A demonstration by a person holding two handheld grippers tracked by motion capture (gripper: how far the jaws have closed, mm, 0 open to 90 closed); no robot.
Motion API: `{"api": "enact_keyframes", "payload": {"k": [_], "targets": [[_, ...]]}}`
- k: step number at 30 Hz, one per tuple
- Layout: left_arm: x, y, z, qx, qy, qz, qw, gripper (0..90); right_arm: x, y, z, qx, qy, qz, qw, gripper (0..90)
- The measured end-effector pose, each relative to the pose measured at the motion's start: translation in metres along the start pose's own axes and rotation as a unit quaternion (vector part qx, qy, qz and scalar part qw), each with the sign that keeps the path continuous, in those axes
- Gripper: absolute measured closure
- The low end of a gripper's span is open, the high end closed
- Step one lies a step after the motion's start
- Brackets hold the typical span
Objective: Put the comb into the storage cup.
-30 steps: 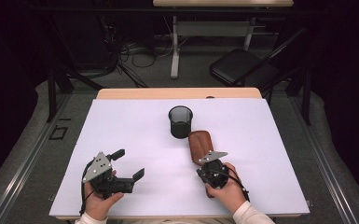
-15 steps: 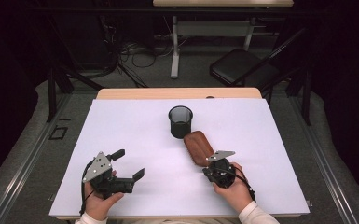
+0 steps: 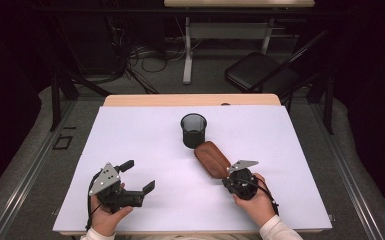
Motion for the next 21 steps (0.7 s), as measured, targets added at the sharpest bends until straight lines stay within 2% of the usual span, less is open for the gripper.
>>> {"api": "enact_keyframes", "payload": {"k": [13, 21], "targets": [[0.000, 0.000, 0.000, 0.001, 0.000, -0.001, 1.0000, 0.8, 0.003, -0.011, -0.002, 0.007, -0.002, 0.012, 0.9999, 90.0], [0.001, 0.000, 0.001, 0.003, -0.001, -0.001, 1.0000, 0.8, 0.003, -0.015, -0.005, -0.001, -0.003, 0.018, 0.9998, 89.4]]}}
Point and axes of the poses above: each handheld gripper's, and its own axes: z roughly forward along the jaws, x roughly out of its underside, y roughly to its left, the point moved 4 cm from there along z, roughly forward along the jaws, and after that the axes turned 7 degrees about y, right-handed, at the moved point
